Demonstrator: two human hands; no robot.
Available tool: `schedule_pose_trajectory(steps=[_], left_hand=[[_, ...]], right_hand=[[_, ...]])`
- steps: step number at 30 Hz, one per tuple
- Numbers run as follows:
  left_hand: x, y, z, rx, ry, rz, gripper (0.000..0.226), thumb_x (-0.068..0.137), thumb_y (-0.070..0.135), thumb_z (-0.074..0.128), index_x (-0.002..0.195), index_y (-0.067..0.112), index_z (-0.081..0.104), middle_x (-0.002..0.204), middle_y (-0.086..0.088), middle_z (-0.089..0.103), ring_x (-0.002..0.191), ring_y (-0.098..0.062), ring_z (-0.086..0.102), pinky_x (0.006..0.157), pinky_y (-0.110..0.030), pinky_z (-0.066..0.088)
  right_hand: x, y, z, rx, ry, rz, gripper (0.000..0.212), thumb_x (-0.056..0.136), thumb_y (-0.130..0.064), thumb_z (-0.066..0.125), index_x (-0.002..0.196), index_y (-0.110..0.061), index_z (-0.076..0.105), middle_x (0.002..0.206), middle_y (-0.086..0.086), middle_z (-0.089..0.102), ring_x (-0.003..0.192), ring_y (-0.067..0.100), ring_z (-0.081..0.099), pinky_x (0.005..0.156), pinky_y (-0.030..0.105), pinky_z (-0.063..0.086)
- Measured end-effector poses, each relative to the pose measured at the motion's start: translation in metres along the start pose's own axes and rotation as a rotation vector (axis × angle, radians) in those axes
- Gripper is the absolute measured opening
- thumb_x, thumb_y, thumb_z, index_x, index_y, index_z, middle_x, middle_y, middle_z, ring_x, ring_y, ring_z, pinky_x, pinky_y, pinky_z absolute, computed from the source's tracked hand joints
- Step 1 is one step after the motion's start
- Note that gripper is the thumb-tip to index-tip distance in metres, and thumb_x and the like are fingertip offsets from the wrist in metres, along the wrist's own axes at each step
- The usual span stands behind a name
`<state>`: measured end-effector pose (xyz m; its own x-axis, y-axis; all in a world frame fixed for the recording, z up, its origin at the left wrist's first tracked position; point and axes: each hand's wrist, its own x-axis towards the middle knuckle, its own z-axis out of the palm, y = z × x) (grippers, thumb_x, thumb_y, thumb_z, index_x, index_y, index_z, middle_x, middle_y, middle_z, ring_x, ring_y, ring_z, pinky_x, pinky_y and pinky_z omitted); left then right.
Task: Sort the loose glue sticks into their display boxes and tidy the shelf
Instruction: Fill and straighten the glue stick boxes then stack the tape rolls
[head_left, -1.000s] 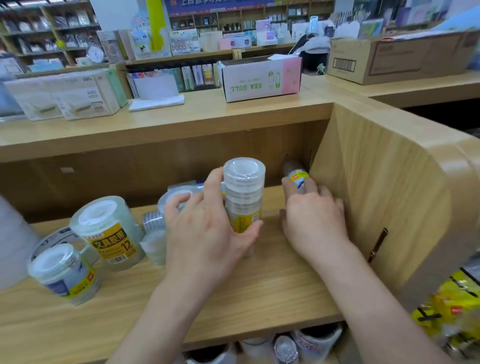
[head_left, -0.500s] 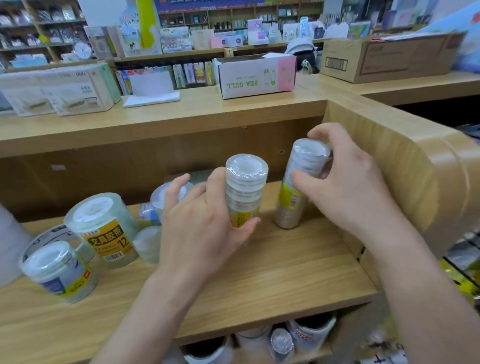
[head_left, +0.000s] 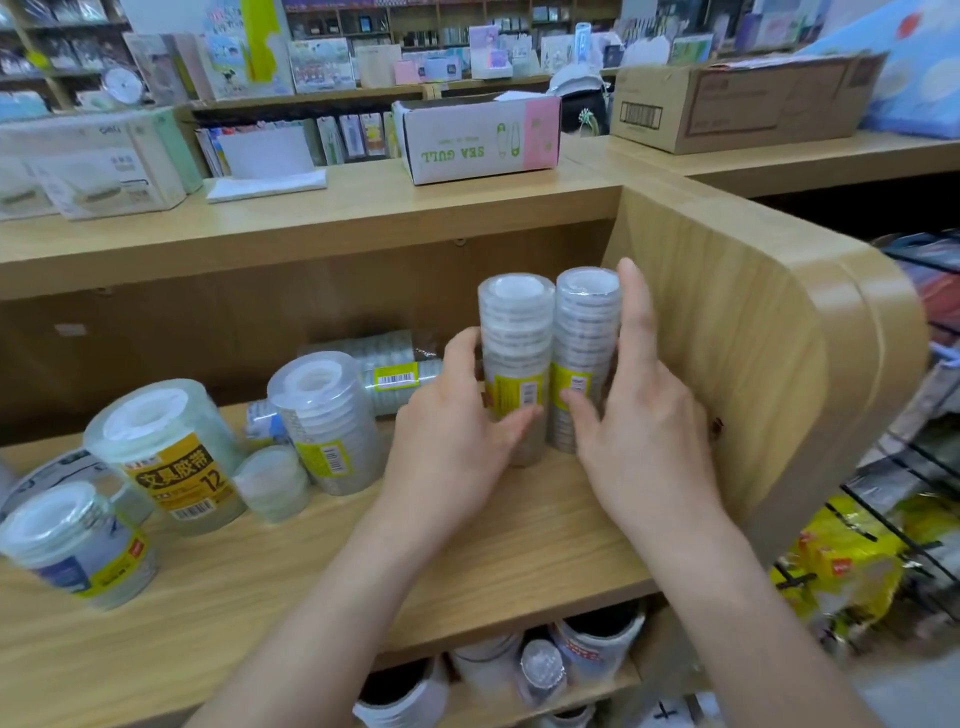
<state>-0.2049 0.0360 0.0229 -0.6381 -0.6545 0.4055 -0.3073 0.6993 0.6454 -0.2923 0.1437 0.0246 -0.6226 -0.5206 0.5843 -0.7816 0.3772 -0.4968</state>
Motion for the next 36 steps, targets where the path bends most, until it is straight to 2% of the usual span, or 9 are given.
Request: schedule_pose_trajectory(steps=[3, 5, 7, 10, 12, 15, 19, 24, 36], left_hand=[[0.007, 0.001, 0.009, -0.001, -0.03, 0.009, 0.066, 0.075, 0.03, 0.079, 0.13, 0.025, 0.043, 0.107, 0.004, 0.068, 0.102, -0.022, 0.062, 0.083, -0.037, 0.048], [0.014, 0.001, 0.013, -0.021, -0.026, 0.01, 0.065, 0.075, 0.029, 0.08, 0.129, 0.023, 0.044, 0.11, 0.003, 0.068, 0.103, -0.022, 0.062, 0.08, -0.034, 0.047], [0.022, 0.003, 0.017, -0.042, -0.044, -0.004, 0.066, 0.075, 0.028, 0.08, 0.129, 0.023, 0.043, 0.115, 0.003, 0.067, 0.104, -0.021, 0.062, 0.08, -0.032, 0.047], [0.031, 0.006, 0.023, -0.058, -0.068, -0.016, 0.065, 0.075, 0.028, 0.079, 0.128, 0.023, 0.041, 0.116, 0.003, 0.066, 0.106, -0.02, 0.061, 0.083, -0.032, 0.048], [0.034, 0.007, 0.027, -0.057, -0.061, 0.004, 0.064, 0.075, 0.028, 0.079, 0.126, 0.021, 0.041, 0.116, 0.002, 0.066, 0.107, -0.021, 0.061, 0.086, -0.034, 0.048], [0.036, 0.006, 0.03, -0.052, -0.056, 0.015, 0.062, 0.075, 0.029, 0.079, 0.123, 0.021, 0.041, 0.116, 0.001, 0.065, 0.108, -0.021, 0.06, 0.085, -0.034, 0.048], [0.037, 0.004, 0.033, -0.037, -0.028, 0.012, 0.064, 0.074, 0.031, 0.08, 0.123, 0.02, 0.041, 0.115, 0.001, 0.065, 0.106, -0.022, 0.06, 0.085, -0.036, 0.048], [0.045, 0.007, 0.034, 0.019, -0.021, -0.015, 0.059, 0.075, 0.033, 0.078, 0.119, 0.018, 0.042, 0.113, -0.002, 0.065, 0.106, -0.025, 0.059, 0.08, -0.034, 0.046], [0.054, 0.005, 0.036, 0.011, -0.046, -0.06, 0.066, 0.078, 0.036, 0.075, 0.129, 0.017, 0.037, 0.123, -0.004, 0.058, 0.111, -0.026, 0.058, 0.089, -0.042, 0.048]], right_hand=[[-0.006, 0.004, 0.006, -0.121, 0.034, 0.024, 0.102, 0.089, -0.021, 0.063, 0.148, -0.029, -0.02, 0.09, 0.011, 0.066, 0.073, 0.035, 0.064, 0.059, 0.034, 0.038], [-0.007, 0.005, 0.006, -0.158, 0.026, 0.044, 0.101, 0.09, -0.024, 0.058, 0.144, -0.03, -0.028, 0.083, 0.012, 0.066, 0.069, 0.035, 0.064, 0.06, 0.036, 0.042], [-0.008, 0.007, 0.005, -0.143, -0.003, 0.083, 0.099, 0.091, -0.021, 0.054, 0.142, -0.031, -0.031, 0.086, 0.015, 0.067, 0.072, 0.037, 0.064, 0.063, 0.037, 0.044], [-0.017, 0.005, 0.004, -0.103, -0.041, 0.139, 0.093, 0.091, -0.015, 0.05, 0.148, -0.024, -0.022, 0.101, 0.018, 0.066, 0.081, 0.038, 0.063, 0.068, 0.039, 0.043], [-0.022, 0.004, 0.003, -0.115, -0.051, 0.139, 0.084, 0.093, -0.018, 0.046, 0.151, -0.018, -0.014, 0.111, 0.015, 0.063, 0.09, 0.035, 0.062, 0.07, 0.038, 0.04], [-0.02, 0.002, 0.002, -0.153, -0.068, 0.167, 0.076, 0.094, -0.026, 0.042, 0.152, -0.014, -0.006, 0.114, 0.012, 0.059, 0.097, 0.033, 0.06, 0.072, 0.037, 0.038], [-0.016, 0.001, 0.012, -0.192, -0.052, 0.187, 0.077, 0.093, -0.021, 0.046, 0.152, -0.006, -0.002, 0.113, 0.017, 0.05, 0.085, 0.035, 0.059, 0.065, 0.031, 0.03], [-0.012, -0.001, 0.03, -0.169, -0.15, 0.216, 0.093, 0.089, -0.013, 0.051, 0.147, -0.005, -0.021, 0.129, 0.015, 0.032, 0.087, 0.033, 0.059, 0.064, 0.029, 0.03], [-0.004, 0.001, 0.049, -0.046, -0.04, 0.192, 0.083, 0.092, -0.016, 0.047, 0.15, -0.005, -0.01, 0.128, 0.016, 0.036, 0.09, 0.035, 0.057, 0.065, 0.029, 0.03]])
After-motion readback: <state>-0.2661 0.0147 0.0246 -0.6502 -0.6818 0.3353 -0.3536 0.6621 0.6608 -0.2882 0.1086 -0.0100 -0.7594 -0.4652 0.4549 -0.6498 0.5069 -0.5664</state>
